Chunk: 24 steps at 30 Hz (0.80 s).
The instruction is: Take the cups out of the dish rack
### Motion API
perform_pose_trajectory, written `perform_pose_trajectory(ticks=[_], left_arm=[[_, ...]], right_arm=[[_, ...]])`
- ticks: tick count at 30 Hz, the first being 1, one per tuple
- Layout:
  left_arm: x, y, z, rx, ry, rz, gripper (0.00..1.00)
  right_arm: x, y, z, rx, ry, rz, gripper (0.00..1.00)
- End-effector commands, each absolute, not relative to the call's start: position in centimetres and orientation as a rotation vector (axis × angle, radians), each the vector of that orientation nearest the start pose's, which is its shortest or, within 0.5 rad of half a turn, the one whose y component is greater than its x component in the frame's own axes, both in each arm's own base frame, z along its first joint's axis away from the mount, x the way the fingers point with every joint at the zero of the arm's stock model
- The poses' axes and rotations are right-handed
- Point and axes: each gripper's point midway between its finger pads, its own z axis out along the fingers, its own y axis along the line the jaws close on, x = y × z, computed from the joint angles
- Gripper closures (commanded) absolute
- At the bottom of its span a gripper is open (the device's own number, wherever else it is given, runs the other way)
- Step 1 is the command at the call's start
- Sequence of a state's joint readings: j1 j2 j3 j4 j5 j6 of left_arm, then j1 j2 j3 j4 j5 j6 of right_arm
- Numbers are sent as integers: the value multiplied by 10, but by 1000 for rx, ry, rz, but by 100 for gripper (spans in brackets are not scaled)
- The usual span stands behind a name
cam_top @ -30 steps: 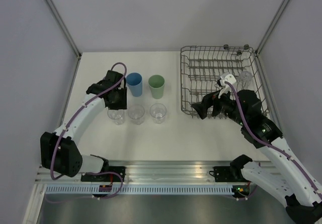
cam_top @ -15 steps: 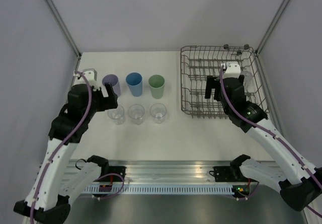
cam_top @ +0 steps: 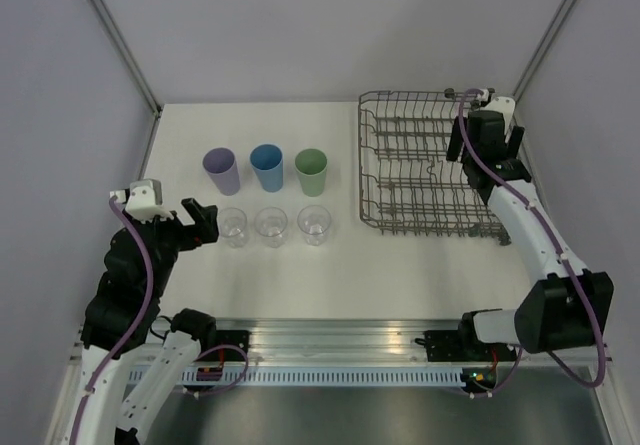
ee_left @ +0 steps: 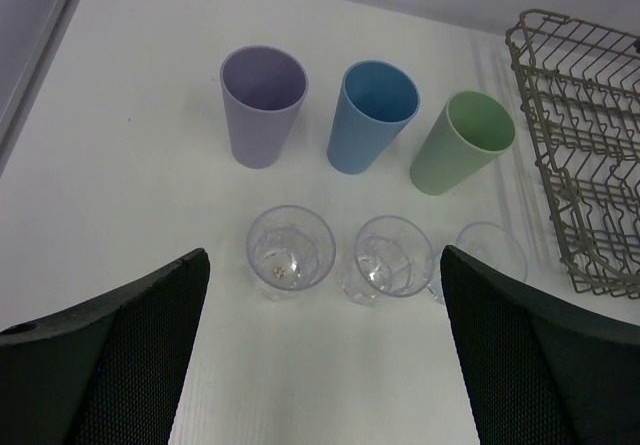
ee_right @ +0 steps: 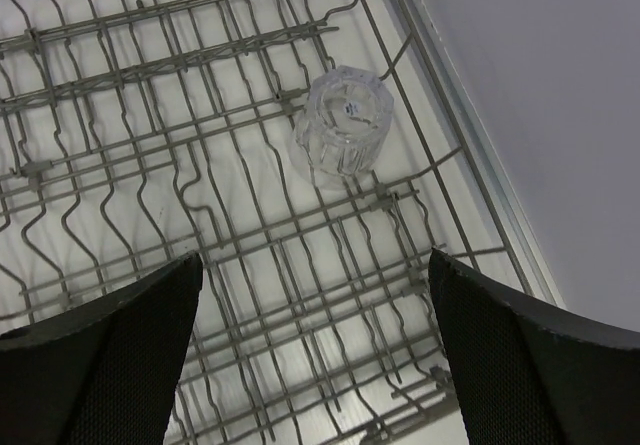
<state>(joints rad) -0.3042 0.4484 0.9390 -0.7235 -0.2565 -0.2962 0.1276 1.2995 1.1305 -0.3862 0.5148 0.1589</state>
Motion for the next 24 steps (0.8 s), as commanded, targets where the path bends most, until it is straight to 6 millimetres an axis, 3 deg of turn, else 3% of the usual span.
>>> perform_pose_trajectory(ticks=[1,3,4,5,7,8,17,18,24], left_arm=[[204,-32,303,-221,1730,-254,0],[203,-32,300,-226,1719,-261,0],[203,-33,299,-220,1723,-264,0],[203,-34,299,-216,1723,-267,0],[205,-34,297,-203,1731,-257,0],[206,-33,296,-210,1734,-248,0],[213,-39,290,-166,1768,-242,0],[214,-39,290,-166,1768,-242,0],[213,-40,291,-157,1762,-250,0]], right_arm=[[417,-36,224,319,2070,-313,2],[432,-46,223,339,2082,-289,2],[442,-38,206,289,2132,-224,2],[450,-38,206,287,2128,-213,2],[458,-56,191,322,2156,-248,2],[462,-64,193,336,2149,-276,2],[490,-90,177,271,2203,-349,2],[494,-88,166,246,2234,-318,2],[502,-108,154,205,2316,-332,2]])
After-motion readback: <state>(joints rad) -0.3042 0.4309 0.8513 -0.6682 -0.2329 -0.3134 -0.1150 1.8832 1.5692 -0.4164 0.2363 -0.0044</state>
